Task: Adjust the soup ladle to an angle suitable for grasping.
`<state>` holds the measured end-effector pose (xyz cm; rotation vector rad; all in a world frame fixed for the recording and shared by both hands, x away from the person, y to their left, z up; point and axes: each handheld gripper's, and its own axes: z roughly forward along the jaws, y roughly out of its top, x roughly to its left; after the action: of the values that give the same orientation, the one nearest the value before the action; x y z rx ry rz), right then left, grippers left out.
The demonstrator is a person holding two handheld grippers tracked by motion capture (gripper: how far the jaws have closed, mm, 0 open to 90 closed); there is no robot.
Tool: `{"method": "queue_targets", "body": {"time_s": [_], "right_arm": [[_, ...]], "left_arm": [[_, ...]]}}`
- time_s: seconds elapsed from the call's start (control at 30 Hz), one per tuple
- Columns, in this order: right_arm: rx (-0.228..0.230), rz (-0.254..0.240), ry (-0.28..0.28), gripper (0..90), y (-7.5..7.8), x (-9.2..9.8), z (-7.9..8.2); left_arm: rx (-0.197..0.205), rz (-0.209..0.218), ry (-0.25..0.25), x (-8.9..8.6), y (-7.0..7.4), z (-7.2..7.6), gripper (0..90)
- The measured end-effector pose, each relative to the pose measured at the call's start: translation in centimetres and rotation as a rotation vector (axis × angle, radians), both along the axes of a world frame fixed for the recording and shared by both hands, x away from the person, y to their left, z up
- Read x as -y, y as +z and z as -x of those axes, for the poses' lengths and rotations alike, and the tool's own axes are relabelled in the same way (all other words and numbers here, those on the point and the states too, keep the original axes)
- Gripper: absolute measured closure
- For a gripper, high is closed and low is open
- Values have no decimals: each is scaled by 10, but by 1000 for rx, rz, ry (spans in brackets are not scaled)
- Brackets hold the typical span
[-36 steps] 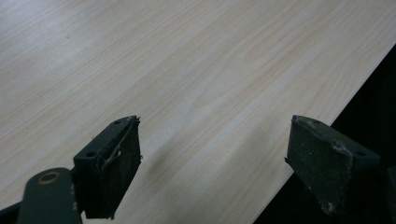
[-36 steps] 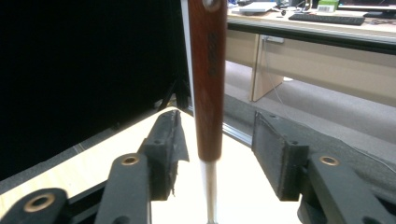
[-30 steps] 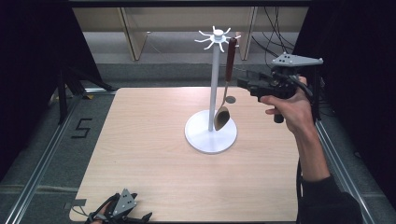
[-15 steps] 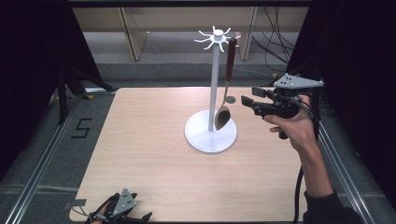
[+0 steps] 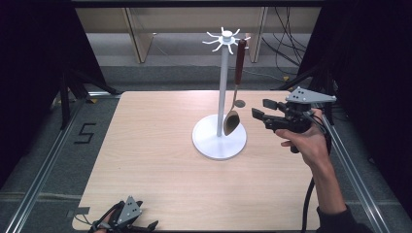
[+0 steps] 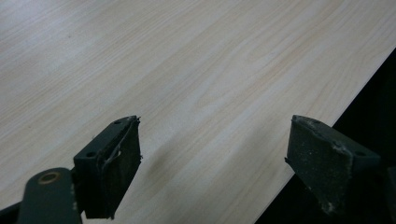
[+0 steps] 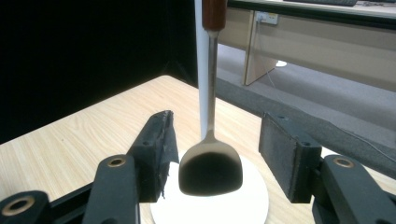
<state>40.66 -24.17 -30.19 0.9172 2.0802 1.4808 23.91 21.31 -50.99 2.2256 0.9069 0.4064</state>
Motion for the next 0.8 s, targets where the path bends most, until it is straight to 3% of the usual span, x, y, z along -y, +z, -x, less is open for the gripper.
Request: {"method": "queue_targets", "body": {"time_s": [0.27,0.37,0.47,0.77,0.8], "right_arm": [[17,-2,-2,450,-12,3,3],[-8,-6,-5,444,-17,3,5],[2,-9,-8,443,-22,3,6],[-27,10,-13,438,-39,2,5],[-51,14,-4,437,-45,2,5]], "left_arm": [[0,0,1,0,0,0,168],[-1,0,1,0,0,0,168],[-1,-2,1,0,0,0,168],[0,0,2,0,0,-1,168],[5,-7,-1,0,0,-1,168]]}}
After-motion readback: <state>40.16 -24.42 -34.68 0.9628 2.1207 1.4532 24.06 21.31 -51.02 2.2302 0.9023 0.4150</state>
